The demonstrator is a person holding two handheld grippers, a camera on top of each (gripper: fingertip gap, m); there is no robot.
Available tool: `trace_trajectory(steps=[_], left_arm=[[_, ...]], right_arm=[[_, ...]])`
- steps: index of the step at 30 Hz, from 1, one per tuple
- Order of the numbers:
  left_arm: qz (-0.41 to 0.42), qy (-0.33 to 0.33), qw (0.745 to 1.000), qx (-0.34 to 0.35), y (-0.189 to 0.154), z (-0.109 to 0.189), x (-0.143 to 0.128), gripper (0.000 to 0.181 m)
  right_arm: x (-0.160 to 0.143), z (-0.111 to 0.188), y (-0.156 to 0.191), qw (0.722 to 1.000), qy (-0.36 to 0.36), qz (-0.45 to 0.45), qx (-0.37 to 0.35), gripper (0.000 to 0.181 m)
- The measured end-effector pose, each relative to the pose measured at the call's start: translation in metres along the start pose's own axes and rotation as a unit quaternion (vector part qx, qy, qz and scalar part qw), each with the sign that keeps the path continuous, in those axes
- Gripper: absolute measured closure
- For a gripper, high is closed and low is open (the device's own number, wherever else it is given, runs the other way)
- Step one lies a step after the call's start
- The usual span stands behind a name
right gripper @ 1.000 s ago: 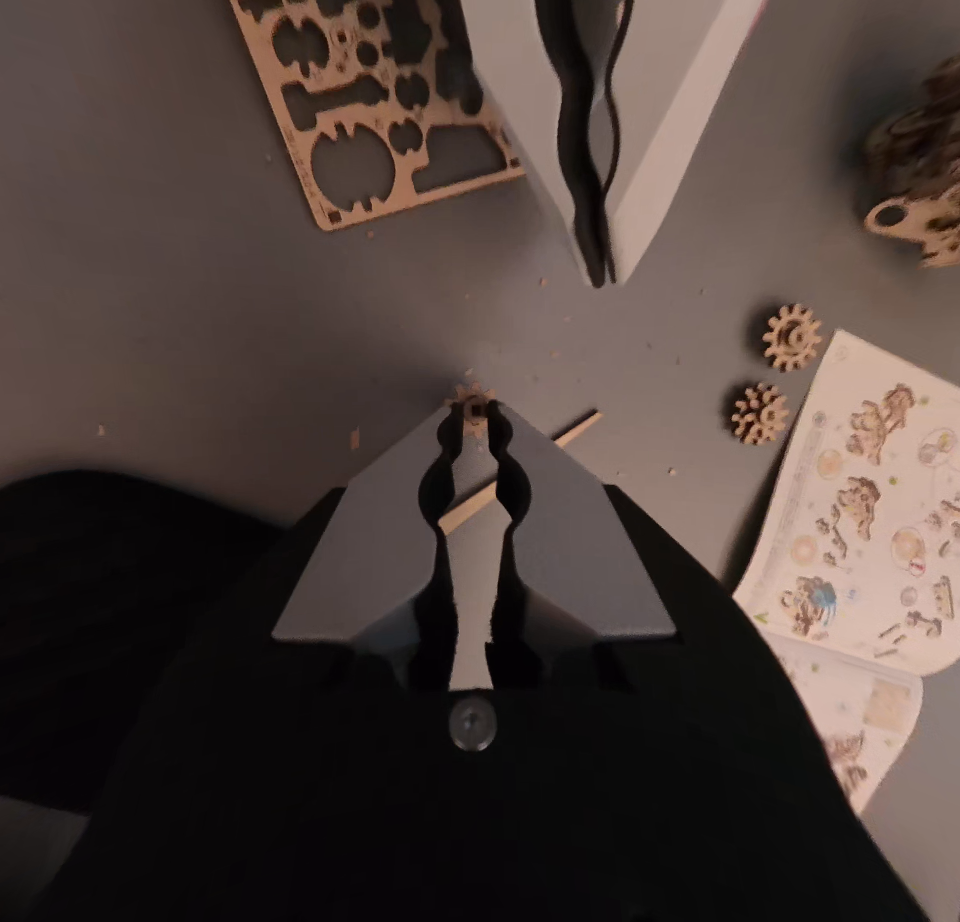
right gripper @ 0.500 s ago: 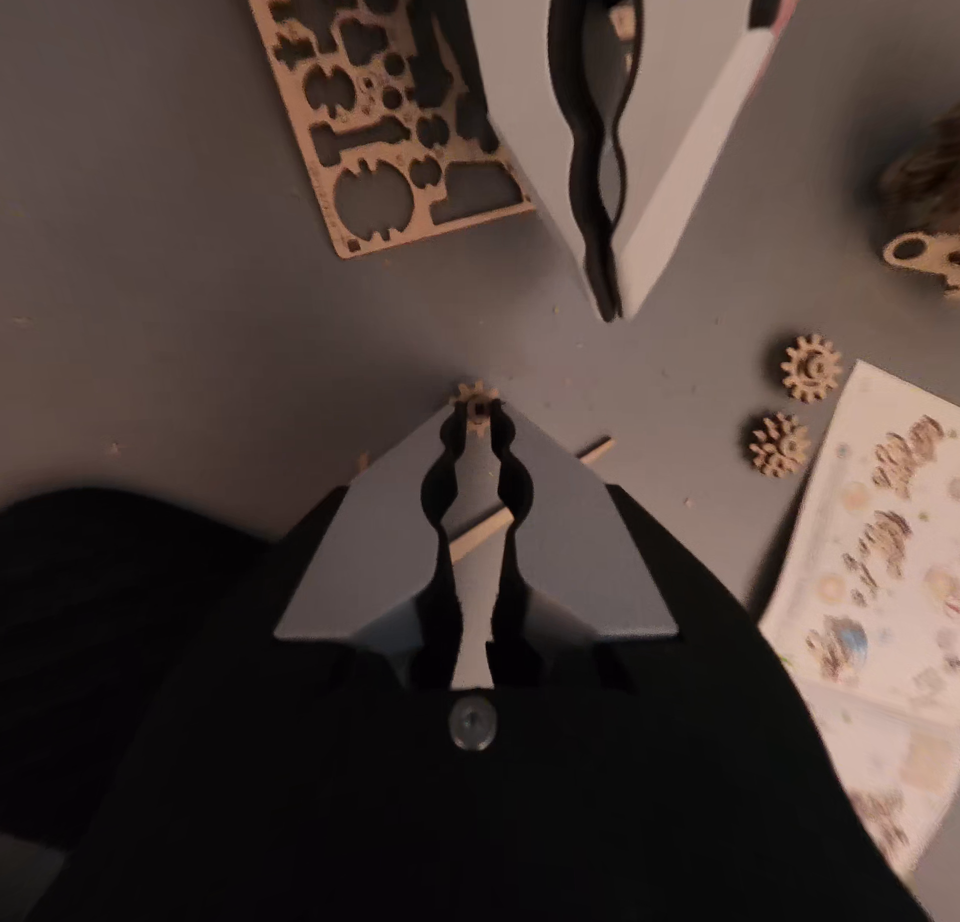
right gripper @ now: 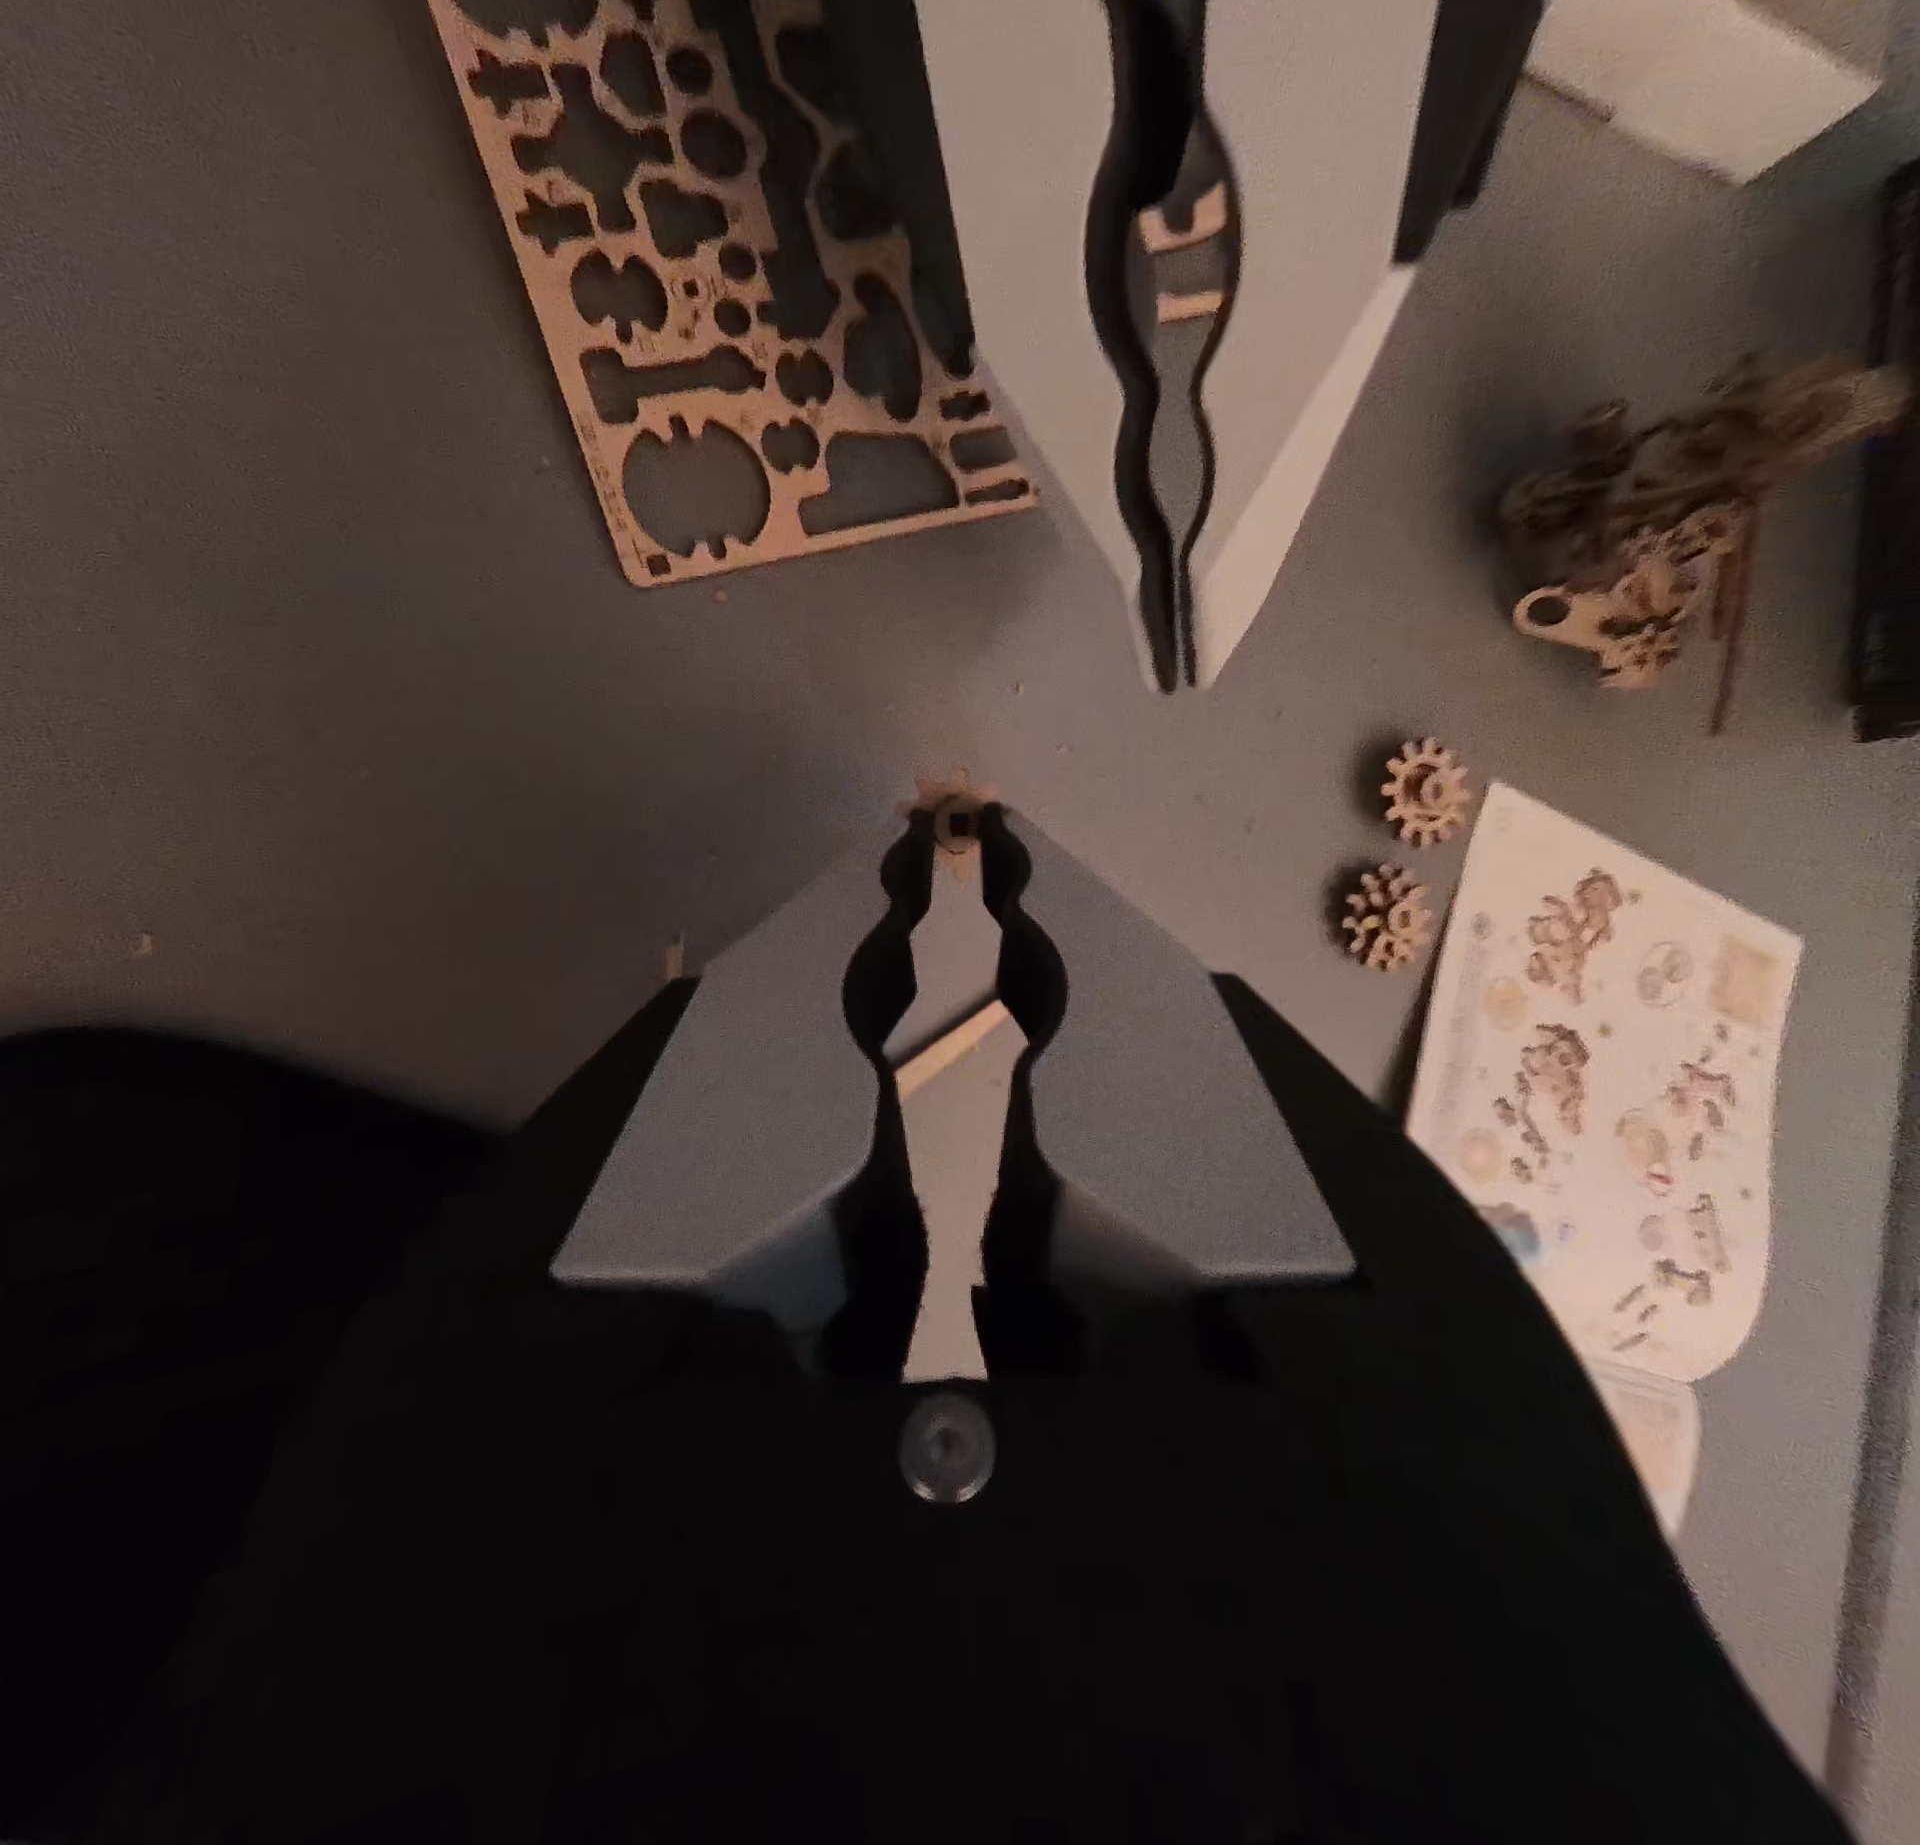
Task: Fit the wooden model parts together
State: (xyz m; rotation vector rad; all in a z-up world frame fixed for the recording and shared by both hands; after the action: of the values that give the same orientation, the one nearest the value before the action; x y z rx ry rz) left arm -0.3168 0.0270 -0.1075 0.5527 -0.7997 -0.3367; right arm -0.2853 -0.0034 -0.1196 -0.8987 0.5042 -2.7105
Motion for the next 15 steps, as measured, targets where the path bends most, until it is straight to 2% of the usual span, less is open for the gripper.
trace_trajectory(steps=[1, 2, 3, 4, 6, 7, 8, 10, 11, 13, 15], left_arm=[[0.001, 0.0, 1.0, 0.001, 0.0, 0.0, 0.0, 0.181], [0.002, 0.002, 1.0, 0.002, 0.001, 0.0, -0.001, 0.181], [0.002, 0.004, 1.0, 0.002, 0.001, 0.0, -0.002, 0.181], [0.003, 0.007, 1.0, 0.004, 0.002, 0.0, -0.003, 0.181], [0.007, 0.004, 1.0, 0.007, 0.003, 0.001, -0.003, 0.181], [0.011, 0.001, 1.0, 0.009, 0.004, 0.001, -0.002, 0.181], [0.014, -0.002, 1.0, 0.012, 0.006, 0.002, -0.002, 0.181], [0.024, -0.008, 0.999, 0.018, 0.009, 0.004, -0.002, 0.181], [0.033, -0.014, 0.999, 0.023, 0.012, 0.006, -0.001, 0.181], [0.054, -0.032, 0.997, 0.039, 0.02, 0.011, 0.002, 0.181], [0.07, -0.055, 0.995, 0.042, 0.024, 0.015, 0.006, 0.181]], right_arm=[[-0.021, -0.013, 0.003, 0.999, 0.052, -0.003, 0.01, 0.173], [-0.022, -0.018, 0.002, 0.999, 0.039, -0.005, 0.006, 0.173], [-0.014, -0.012, 0.003, 0.999, 0.019, -0.016, 0.024, 0.173], [-0.014, -0.006, -0.004, 0.999, 0.036, -0.013, 0.007, 0.172], [-0.005, -0.001, -0.007, 1.0, -0.005, -0.016, -0.002, 0.173], [-0.023, -0.012, -0.002, 0.999, 0.037, -0.029, 0.013, 0.173], [-0.024, -0.018, -0.004, 0.999, 0.022, -0.043, 0.016, 0.175], [-0.021, -0.006, -0.012, 0.994, 0.002, -0.098, 0.043, 0.172], [-0.012, 0.002, -0.023, 0.989, -0.035, -0.141, 0.042, 0.173], [0.008, 0.026, -0.037, 0.949, -0.131, -0.266, 0.11, 0.173], [0.023, 0.058, -0.048, 0.873, -0.23, -0.374, 0.214, 0.173]])
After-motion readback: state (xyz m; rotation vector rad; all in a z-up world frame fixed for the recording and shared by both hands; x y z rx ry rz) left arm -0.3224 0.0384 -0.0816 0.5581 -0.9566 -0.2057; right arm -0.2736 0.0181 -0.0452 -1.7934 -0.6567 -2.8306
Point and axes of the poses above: each gripper's, where its closed fingertips meet, z back along the fingers, x out of its top, y = z × x across the jaws, the point moved 1 cm from there along z, back along the fingers, and after that the axes turned 9 degrees about -x, right-handed, at the moved point
